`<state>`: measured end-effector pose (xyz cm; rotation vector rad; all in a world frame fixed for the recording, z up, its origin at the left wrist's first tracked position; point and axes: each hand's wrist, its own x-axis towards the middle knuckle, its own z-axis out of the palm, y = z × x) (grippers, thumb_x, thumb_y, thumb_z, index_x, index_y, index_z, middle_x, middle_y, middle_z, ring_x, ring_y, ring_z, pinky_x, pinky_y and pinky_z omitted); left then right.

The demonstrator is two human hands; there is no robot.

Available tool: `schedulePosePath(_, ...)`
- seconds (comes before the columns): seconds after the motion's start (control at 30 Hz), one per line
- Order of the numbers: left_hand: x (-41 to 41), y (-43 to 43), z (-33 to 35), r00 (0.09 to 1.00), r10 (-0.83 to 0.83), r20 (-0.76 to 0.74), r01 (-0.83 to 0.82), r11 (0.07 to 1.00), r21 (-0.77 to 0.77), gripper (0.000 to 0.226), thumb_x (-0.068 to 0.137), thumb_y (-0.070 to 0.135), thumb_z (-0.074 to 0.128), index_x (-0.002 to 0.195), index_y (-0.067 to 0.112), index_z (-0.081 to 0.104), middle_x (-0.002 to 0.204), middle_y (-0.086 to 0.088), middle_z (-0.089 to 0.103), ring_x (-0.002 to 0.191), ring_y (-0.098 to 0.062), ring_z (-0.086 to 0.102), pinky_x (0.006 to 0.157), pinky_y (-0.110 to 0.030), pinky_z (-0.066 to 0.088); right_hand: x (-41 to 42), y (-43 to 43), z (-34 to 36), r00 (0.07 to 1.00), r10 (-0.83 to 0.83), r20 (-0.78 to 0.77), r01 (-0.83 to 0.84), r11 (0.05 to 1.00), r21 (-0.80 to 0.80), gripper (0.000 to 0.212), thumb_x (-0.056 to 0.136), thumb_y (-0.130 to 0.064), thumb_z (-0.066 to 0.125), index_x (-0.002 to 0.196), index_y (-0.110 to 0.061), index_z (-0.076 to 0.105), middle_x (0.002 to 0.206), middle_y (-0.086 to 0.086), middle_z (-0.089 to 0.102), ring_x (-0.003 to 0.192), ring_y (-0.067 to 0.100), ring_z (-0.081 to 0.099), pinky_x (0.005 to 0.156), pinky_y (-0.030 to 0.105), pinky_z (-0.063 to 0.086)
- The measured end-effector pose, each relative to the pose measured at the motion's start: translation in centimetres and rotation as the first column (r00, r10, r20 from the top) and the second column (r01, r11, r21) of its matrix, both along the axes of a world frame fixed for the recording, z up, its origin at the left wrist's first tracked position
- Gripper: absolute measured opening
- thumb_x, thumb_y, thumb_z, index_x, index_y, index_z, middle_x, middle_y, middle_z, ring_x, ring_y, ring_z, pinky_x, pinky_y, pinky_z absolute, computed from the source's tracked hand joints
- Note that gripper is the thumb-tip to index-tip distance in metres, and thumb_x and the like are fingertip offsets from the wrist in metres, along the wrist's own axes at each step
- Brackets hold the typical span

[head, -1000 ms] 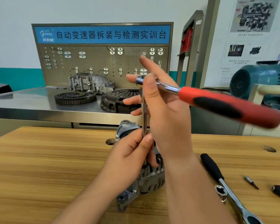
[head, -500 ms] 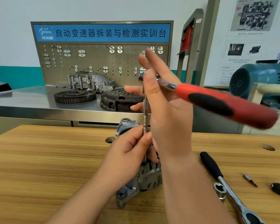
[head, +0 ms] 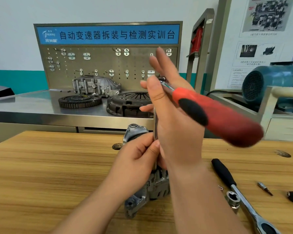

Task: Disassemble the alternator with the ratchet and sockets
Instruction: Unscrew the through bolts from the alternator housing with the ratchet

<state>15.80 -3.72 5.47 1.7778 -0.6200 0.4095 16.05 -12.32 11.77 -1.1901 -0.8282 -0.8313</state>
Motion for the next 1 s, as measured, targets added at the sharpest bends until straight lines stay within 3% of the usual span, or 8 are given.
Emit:
schedulePosePath(0.1,-0.17,-0.07,0.18,0.998,-0.068,-0.002,0.068,0.996,-0.055,0.037,0.094,0.037,0.046,0.083,0.009,0.066,0.072,-0.009,0.068,0.064,-0.02,0.06,0.059,-0.03,0.047,-0.22,0.15,0.09,0.977,0.176,-0.119,-0.163,0.981,0.109,0.031,0.095,-0.027,0.049,0.125,-0.036,0.053,0.133,-0.004,0.061,0.095,0.016,0.07,0.061,0.022,0.055)
schedulePosePath(0.23,-0.23,0.05,0.2,0.987,-0.156,-0.026,0.152,0.983,-0.107,0.042,0.095,0.038,0.044,0.1,0.001,0.064,0.089,-0.021,0.066,0.076,-0.021,0.063,0.067,-0.021,0.05,0.01,-0.05,-0.06,0.886,0.37,-0.278,-0.323,0.925,0.201,0.043,0.094,-0.045,0.038,0.129,-0.023,0.051,0.105,0.003,0.074,0.073,0.017,0.072,0.054,0.022,0.054)
schedulePosePath(0.43,0.08,0.19,-0.06,0.995,-0.096,-0.014,0.095,0.994,-0.056,0.039,0.092,0.032,0.044,0.09,-0.001,0.064,0.078,-0.008,0.071,0.071,-0.026,0.063,0.063,-0.035,0.049,-0.2,0.17,-0.02,0.977,0.129,-0.17,-0.116,0.99,0.081,0.029,0.093,-0.033,0.055,0.12,-0.041,0.058,0.113,-0.006,0.069,0.092,0.016,0.069,0.06,0.022,0.053)
schedulePosePath(0.5,0.1,-0.02,-0.17,0.998,-0.06,-0.036,0.057,0.996,-0.065,0.027,0.095,0.021,0.047,0.083,0.006,0.066,0.069,-0.001,0.069,0.058,-0.013,0.06,0.052,-0.025,0.046,-0.23,0.08,0.12,0.996,0.053,-0.071,-0.053,0.999,0.005,0.036,0.09,-0.026,0.059,0.122,-0.043,0.053,0.104,-0.012,0.067,0.096,0.023,0.066,0.066,0.03,0.057)
schedulePosePath(0.57,-0.03,-0.12,-0.09,0.998,-0.044,-0.038,0.041,0.996,-0.077,0.026,0.095,0.02,0.049,0.079,0.008,0.066,0.066,-0.003,0.068,0.054,-0.003,0.056,0.051,-0.016,0.043,-0.3,0.18,0.23,0.995,0.077,-0.066,-0.078,0.997,-0.016,0.039,0.09,-0.025,0.059,0.123,-0.045,0.051,0.108,-0.02,0.064,0.098,0.022,0.066,0.073,0.038,0.059)
schedulePosePath(0.67,-0.16,-0.17,0.12,0.996,-0.092,-0.013,0.091,0.992,-0.091,0.039,0.093,0.038,0.048,0.09,0.003,0.064,0.08,-0.017,0.066,0.069,-0.027,0.06,0.062,-0.036,0.049,-0.27,0.11,0.14,0.965,0.209,-0.158,-0.2,0.977,0.074,0.031,0.095,-0.03,0.048,0.124,-0.04,0.053,0.126,-0.009,0.064,0.084,0.017,0.072,0.061,0.023,0.055)
schedulePosePath(0.83,-0.16,0.19,0.21,0.993,-0.115,-0.04,0.112,0.992,-0.056,0.041,0.089,0.032,0.043,0.102,-0.002,0.063,0.094,-0.021,0.066,0.091,-0.034,0.061,0.081,-0.042,0.051,-0.11,-0.19,-0.08,0.9,0.306,-0.311,-0.263,0.949,0.175,0.038,0.09,-0.047,0.045,0.116,-0.025,0.061,0.097,0.002,0.075,0.064,0.016,0.069,0.052,0.021,0.052)
schedulePosePath(1.0,0.26,0.23,-0.23,0.999,-0.034,-0.039,0.034,0.999,0.001,0.027,0.099,0.021,0.044,0.087,0.016,0.068,0.075,0.0,0.072,0.069,-0.017,0.064,0.065,-0.025,0.052,-0.25,-0.36,0.54,0.99,0.069,-0.126,-0.071,0.997,-0.01,0.033,0.088,-0.026,0.062,0.114,-0.045,0.062,0.11,-0.021,0.065,0.098,0.016,0.067,0.062,0.022,0.053)
